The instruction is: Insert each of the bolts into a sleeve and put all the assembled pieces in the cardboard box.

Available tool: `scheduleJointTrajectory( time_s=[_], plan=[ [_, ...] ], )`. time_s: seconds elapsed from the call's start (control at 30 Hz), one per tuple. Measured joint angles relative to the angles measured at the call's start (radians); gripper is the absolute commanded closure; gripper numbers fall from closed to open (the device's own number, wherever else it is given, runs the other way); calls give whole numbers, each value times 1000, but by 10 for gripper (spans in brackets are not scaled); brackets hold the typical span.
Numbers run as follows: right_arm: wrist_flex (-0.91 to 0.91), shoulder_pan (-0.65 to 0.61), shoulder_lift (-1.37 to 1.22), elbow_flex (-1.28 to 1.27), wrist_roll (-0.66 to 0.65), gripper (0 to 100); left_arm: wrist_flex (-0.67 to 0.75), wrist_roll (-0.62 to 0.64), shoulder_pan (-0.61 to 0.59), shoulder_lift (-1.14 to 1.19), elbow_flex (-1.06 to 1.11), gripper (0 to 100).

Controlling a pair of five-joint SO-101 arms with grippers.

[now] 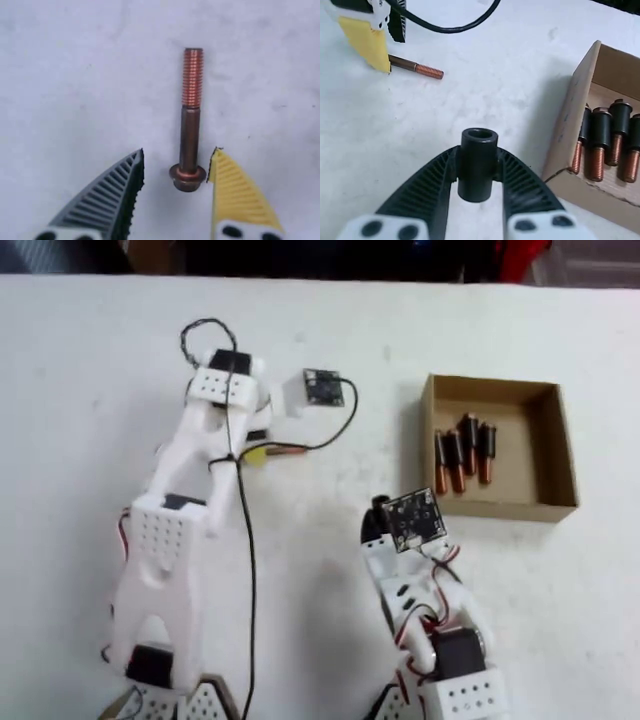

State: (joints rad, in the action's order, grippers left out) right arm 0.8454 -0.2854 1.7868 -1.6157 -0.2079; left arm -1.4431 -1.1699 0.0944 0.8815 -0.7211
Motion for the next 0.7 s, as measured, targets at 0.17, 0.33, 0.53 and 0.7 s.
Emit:
scheduleJointTrajectory(
  time_s=[0.17,0.33,0.53,0.7],
  plan=[
    [0,0,0,0,0,981,0,-6,3,0,0,775],
    [0,0,0,0,0,981,0,-6,3,0,0,815],
    [0,0,0,0,0,981,0,-6,3,0,31,893],
    [0,0,0,0,0,981,0,-6,12,2,31,895]
  ],
)
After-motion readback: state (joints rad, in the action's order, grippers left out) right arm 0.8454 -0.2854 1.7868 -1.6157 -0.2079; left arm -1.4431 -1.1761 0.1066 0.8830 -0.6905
